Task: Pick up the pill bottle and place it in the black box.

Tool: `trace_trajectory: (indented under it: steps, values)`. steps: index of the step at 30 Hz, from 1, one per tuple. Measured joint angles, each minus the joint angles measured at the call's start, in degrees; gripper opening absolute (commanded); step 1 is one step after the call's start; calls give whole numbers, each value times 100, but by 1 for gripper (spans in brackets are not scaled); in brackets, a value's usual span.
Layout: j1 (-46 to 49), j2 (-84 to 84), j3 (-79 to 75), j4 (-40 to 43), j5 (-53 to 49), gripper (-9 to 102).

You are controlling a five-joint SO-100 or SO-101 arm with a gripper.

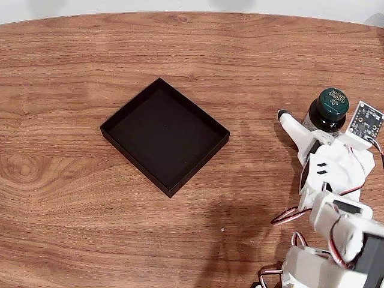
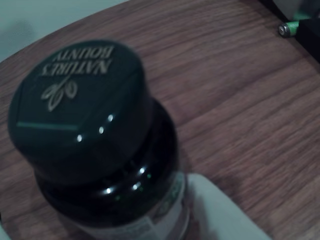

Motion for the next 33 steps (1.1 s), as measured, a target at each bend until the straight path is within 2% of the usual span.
trace_trajectory:
  steps: [18, 33]
  values:
    - [-44, -1011, -835, -360, -18, 46]
    - [-79, -1301, -1143, -360, -88, 32]
